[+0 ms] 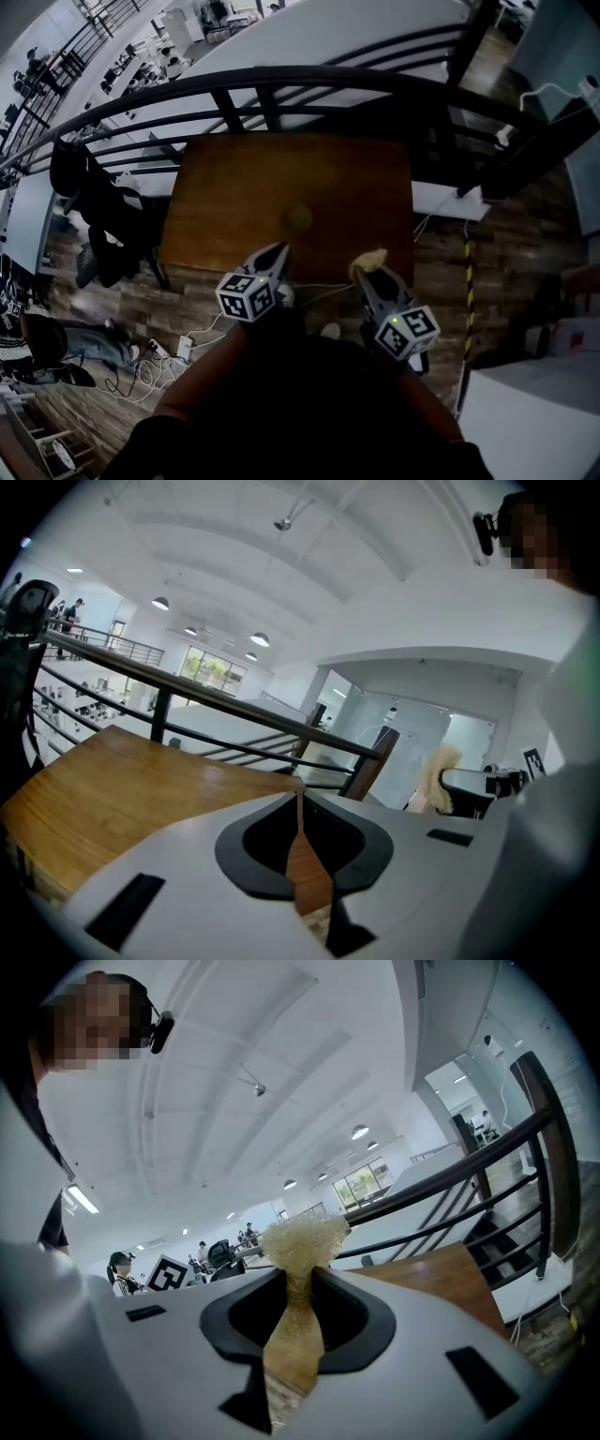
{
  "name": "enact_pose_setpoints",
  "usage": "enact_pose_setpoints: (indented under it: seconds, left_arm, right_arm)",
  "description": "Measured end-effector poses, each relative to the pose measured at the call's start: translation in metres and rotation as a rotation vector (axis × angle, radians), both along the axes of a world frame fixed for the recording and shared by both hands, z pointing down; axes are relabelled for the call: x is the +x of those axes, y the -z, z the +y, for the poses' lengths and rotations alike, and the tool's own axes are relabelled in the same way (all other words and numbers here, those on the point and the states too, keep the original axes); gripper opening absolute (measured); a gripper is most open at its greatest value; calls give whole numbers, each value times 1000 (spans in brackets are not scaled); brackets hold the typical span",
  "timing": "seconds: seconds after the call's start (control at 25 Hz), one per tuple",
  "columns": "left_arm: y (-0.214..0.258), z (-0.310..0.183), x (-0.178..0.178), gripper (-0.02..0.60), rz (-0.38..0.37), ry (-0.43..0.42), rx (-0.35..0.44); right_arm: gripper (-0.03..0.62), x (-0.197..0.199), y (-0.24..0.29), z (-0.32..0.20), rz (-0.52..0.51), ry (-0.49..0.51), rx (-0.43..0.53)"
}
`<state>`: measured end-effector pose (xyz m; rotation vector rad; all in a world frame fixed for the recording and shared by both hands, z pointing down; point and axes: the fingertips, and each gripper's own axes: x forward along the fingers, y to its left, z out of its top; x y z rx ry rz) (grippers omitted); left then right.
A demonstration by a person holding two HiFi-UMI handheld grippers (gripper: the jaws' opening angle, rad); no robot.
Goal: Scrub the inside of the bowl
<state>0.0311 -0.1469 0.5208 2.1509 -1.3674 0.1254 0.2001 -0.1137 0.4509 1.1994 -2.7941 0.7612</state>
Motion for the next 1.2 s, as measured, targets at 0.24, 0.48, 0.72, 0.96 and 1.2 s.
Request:
enact_pose_setpoints:
  seconds: [0.24, 0.48, 0.72, 0.96, 1.2]
  left_arm:
    - [-24, -37, -27, 43, -17, -26, -58]
    - [-50, -75, -56, 100, -26, -86, -119]
    - [-83, -103, -87, 150, -30, -175, -193]
    - [-131, -120, -97, 187, -60, -306, -274]
    - [-193, -134, -97, 195, -56, -346, -406]
  right_arm:
    - [91, -23, -2, -35, 13, -34, -15]
    - [91, -52, -11, -75, 26, -89, -34]
    - [91, -95, -16, -116, 87, -108, -30]
    - [91, -138, -32, -147, 197, -80, -5]
    - [91, -152, -85, -161, 272, -57, -99]
